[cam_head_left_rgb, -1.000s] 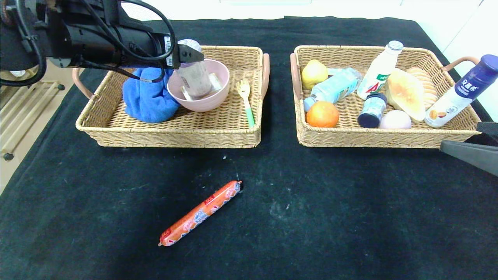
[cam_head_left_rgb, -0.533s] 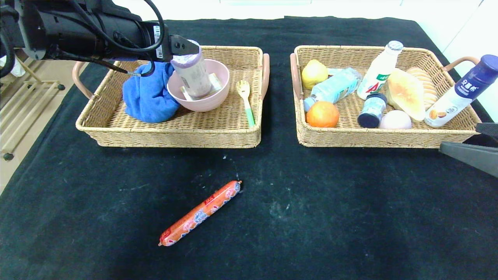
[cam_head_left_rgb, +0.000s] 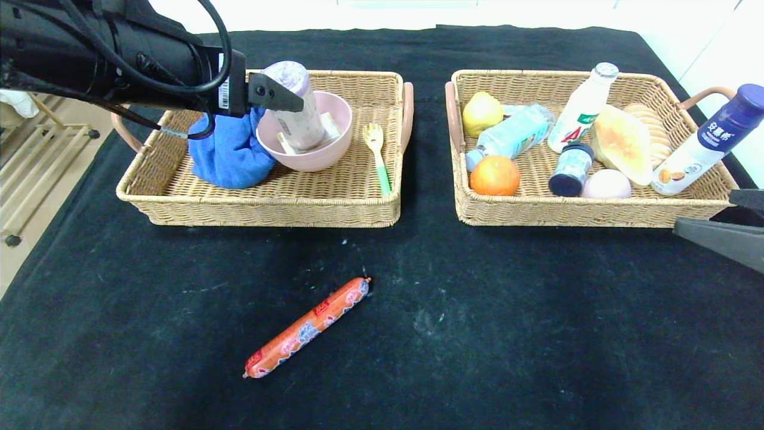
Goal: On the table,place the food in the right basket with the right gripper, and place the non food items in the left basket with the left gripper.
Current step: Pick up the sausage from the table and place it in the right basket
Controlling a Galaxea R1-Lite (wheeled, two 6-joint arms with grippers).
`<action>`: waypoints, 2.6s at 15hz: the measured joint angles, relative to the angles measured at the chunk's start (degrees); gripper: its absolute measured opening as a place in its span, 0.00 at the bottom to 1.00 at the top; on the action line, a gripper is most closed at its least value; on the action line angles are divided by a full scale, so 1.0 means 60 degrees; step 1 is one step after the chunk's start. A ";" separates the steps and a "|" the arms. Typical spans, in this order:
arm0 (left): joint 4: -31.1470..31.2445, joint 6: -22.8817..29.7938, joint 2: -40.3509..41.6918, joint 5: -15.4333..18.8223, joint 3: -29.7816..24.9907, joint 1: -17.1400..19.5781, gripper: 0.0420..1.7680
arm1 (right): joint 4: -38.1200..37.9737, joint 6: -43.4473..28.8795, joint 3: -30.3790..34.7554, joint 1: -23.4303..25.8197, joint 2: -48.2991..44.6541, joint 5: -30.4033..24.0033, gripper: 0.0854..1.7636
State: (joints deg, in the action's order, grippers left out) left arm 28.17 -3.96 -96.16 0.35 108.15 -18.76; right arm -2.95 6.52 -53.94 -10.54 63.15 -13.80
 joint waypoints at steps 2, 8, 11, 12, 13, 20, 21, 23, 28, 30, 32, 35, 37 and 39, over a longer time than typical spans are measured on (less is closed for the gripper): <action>0.0752 -0.0098 0.0211 -0.0004 -0.0012 -0.0112 0.96 | 0.0000 0.0000 0.0000 0.0000 0.0004 0.0000 0.97; 0.1266 -0.0648 0.0729 0.0014 -0.0784 -0.0390 0.96 | 0.0000 0.0002 0.0014 0.0000 0.0004 -0.0014 0.97; 0.1272 -0.0969 0.0996 0.0004 -0.1418 -0.0670 0.97 | -0.0004 0.0002 0.0014 0.0004 0.0004 -0.0010 0.97; 0.1276 -0.0998 0.1079 0.0000 -0.1621 -0.0794 0.97 | -0.0004 0.0002 0.0014 0.0004 0.0004 -0.0018 0.97; 0.1280 -0.1002 0.1148 -0.0008 -0.1792 -0.0933 0.97 | -0.0004 0.0002 0.0014 0.0004 0.0004 -0.0014 0.97; 0.1266 -0.1024 0.1426 -0.0431 -0.2757 -0.1890 0.97 | -0.0004 0.0002 0.0028 -0.0014 0.0030 -0.0014 0.97; 0.1266 -0.1115 0.1459 -0.0445 -0.2875 -0.1977 0.97 | -0.0008 0.0000 0.0037 -0.0018 0.0030 -0.0014 0.97; 0.1268 -0.1337 0.1534 -0.0461 -0.3147 -0.2064 0.97 | 0.0000 0.0000 0.0039 -0.0024 0.0030 -0.0014 0.97; 0.1597 -0.1855 0.1666 -0.0508 -0.3812 -0.2115 0.97 | -0.0004 0.0000 0.0047 -0.0037 0.0033 -0.0014 0.97; 0.1997 -0.2032 0.1676 -0.0628 -0.3913 -0.2202 0.97 | -0.0004 0.0000 0.0055 -0.0039 0.0037 -0.0014 0.97; 0.2048 -0.2050 0.1658 -0.0762 -0.4029 -0.2381 0.97 | -0.0004 0.0002 0.0057 -0.0039 0.0037 -0.0010 0.97; 0.2026 -0.2044 0.1524 -0.1061 -0.4216 -0.2731 0.97 | -0.0004 0.0000 0.0057 -0.0057 0.0037 -0.0014 0.97; 0.1993 -0.2032 0.1353 -0.1418 -0.4374 -0.2940 0.97 | -0.0004 0.0002 0.0061 -0.0075 0.0037 -0.0014 0.97; 0.1965 -0.2026 0.1166 -0.1692 -0.4535 -0.3088 0.97 | -0.0004 0.0000 0.0071 -0.0079 0.0037 -0.0010 0.97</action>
State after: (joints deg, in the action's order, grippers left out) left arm 39.96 -16.12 -89.16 -9.80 80.95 -37.29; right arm -2.97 6.52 -53.52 -11.02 63.37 -13.86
